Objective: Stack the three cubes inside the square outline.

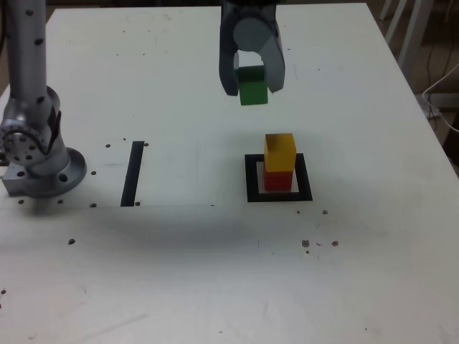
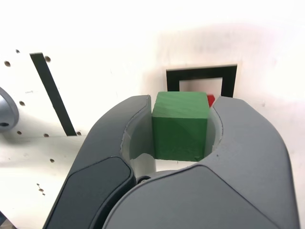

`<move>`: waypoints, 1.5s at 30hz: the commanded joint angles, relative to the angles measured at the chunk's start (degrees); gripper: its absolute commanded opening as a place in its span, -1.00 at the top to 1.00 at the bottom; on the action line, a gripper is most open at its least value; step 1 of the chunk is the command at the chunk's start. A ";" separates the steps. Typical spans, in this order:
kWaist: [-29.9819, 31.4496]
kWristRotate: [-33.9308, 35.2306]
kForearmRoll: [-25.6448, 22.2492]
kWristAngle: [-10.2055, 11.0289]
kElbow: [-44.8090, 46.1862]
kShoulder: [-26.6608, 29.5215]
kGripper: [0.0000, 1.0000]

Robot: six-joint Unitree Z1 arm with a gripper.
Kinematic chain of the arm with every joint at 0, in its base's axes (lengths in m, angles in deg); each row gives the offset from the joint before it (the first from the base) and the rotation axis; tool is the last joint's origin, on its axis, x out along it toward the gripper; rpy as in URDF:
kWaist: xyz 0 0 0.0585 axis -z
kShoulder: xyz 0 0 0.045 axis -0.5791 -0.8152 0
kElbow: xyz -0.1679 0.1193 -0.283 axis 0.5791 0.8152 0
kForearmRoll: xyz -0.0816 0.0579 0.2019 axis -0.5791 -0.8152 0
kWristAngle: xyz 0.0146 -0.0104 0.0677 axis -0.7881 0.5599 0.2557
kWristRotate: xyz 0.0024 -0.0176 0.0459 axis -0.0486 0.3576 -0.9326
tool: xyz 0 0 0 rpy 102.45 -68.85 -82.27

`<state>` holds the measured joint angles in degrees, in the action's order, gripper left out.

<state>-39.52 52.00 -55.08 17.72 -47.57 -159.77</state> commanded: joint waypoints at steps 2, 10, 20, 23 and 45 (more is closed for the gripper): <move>2.26 2.55 -0.40 0.16 -0.15 -0.27 0.66; 7.15 7.43 -0.26 -0.12 -0.63 -0.86 0.66; 9.32 9.07 -0.06 0.22 -1.78 -2.26 0.66; 9.52 9.14 -0.06 0.16 -1.99 -2.89 0.66; 11.87 10.89 2.20 0.51 -3.14 -5.97 0.66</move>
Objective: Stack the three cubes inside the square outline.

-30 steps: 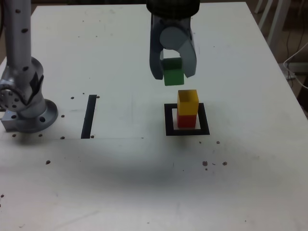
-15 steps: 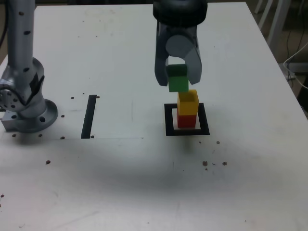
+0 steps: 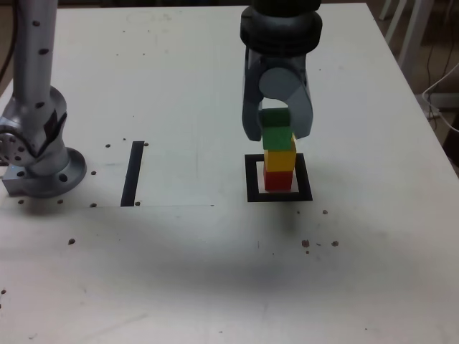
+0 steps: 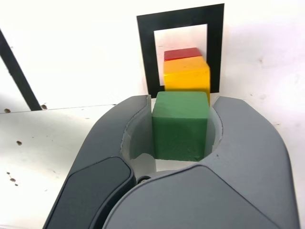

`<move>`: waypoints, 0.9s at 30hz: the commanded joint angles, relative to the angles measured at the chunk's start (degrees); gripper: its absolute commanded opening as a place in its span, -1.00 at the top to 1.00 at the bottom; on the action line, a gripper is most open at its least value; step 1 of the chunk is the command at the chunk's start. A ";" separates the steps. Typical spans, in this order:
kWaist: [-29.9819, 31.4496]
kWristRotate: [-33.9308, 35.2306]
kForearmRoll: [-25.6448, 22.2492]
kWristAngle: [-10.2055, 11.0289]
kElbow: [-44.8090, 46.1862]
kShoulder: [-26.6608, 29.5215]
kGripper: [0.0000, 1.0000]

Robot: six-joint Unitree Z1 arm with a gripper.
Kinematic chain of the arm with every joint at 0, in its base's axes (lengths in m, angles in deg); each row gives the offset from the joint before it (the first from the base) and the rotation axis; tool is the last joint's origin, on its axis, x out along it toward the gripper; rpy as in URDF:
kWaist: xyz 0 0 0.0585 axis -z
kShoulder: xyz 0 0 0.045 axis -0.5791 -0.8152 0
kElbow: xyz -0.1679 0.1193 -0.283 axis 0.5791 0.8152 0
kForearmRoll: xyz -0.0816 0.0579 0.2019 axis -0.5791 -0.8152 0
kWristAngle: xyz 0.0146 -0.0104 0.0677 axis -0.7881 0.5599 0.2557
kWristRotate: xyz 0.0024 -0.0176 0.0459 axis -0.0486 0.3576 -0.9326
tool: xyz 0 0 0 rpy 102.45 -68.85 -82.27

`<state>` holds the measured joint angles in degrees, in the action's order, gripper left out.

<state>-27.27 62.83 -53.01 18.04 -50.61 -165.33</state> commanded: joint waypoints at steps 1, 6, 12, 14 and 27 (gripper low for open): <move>-0.59 0.00 0.16 0.22 -0.12 -0.45 0.66; -1.62 -0.37 0.23 0.23 -0.48 -0.70 0.66; -1.94 -0.64 0.81 0.23 -0.31 -1.50 0.66; -1.96 -0.68 1.00 0.23 -0.21 -1.61 0.66; -2.23 -0.78 1.05 0.00 0.75 -1.49 0.64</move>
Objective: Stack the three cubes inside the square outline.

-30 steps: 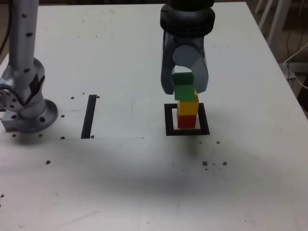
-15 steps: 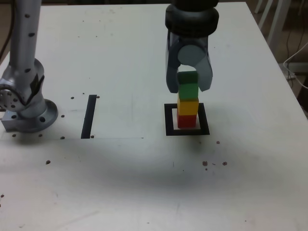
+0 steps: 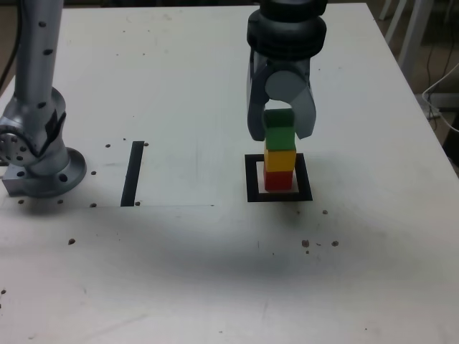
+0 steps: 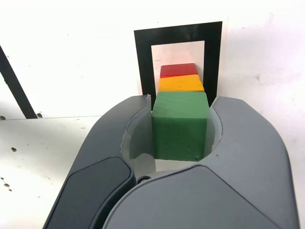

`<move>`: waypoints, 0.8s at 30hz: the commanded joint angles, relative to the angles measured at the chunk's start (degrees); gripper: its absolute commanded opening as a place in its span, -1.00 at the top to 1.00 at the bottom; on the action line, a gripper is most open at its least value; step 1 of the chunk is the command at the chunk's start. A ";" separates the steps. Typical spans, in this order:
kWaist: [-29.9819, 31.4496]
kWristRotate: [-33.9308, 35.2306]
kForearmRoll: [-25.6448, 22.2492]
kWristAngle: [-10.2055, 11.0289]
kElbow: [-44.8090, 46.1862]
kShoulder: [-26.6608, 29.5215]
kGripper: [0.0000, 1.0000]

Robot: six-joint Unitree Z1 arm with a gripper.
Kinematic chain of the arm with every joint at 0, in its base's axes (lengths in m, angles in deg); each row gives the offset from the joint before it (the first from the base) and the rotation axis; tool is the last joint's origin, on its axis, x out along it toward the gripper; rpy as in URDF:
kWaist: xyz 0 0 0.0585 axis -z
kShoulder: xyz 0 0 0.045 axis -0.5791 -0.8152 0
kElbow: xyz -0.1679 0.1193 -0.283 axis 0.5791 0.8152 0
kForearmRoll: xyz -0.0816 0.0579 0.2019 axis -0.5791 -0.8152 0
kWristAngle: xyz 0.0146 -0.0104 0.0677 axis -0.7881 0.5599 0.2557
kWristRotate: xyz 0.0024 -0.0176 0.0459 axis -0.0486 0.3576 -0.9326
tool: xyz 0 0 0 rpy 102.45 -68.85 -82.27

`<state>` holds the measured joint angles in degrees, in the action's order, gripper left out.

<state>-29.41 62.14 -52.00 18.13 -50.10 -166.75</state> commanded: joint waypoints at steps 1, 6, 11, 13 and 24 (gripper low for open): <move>-0.09 -0.09 0.02 -0.12 0.34 -0.03 0.61; -0.09 -0.09 -0.07 -0.13 0.71 0.12 0.35; -0.09 -0.15 0.16 -0.03 1.07 0.19 -0.21; -0.09 -0.18 0.39 0.15 1.23 0.26 -0.49; -0.09 -0.01 0.33 1.16 2.50 1.93 -0.99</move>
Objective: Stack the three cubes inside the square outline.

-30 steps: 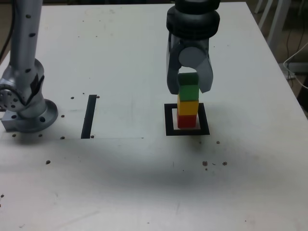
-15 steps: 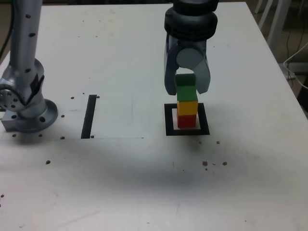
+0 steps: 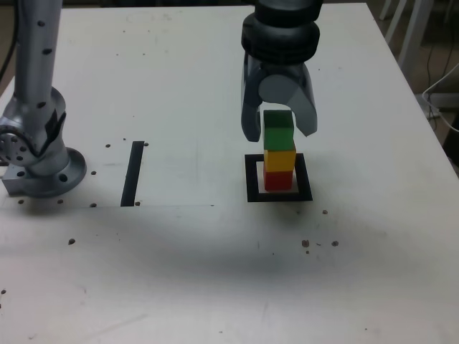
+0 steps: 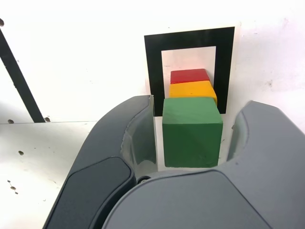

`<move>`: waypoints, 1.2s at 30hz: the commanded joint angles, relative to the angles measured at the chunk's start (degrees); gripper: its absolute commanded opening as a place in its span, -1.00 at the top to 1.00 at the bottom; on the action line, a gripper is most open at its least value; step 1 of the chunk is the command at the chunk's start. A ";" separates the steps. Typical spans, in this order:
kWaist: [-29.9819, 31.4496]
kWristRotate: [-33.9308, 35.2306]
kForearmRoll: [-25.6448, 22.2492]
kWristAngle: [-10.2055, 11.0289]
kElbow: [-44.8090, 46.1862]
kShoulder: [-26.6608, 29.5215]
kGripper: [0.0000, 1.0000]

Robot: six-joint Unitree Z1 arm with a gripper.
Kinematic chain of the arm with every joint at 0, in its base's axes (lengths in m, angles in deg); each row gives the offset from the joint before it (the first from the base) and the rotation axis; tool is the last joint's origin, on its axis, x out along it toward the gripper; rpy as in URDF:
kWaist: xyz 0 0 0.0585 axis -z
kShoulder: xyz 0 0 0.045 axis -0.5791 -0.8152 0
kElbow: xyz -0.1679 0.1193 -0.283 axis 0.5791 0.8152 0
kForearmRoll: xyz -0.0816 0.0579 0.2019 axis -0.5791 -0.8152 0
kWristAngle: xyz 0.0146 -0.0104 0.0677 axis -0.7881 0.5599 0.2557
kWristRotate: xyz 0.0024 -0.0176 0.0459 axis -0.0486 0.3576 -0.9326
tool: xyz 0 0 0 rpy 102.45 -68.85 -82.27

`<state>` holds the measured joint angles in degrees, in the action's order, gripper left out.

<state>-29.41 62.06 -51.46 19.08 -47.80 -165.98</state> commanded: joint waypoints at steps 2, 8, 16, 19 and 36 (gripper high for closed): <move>-0.09 0.07 -0.36 0.32 0.44 2.10 -0.99; -0.09 -0.21 -1.29 1.08 2.57 7.33 -0.99; -1.14 -1.29 -1.29 1.58 11.13 16.26 -0.99; -2.16 -2.22 -1.08 1.50 14.94 18.96 -0.99; -5.01 -4.48 9.19 1.20 38.16 24.62 -0.99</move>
<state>-34.37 57.65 -44.07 20.63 -11.91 -141.67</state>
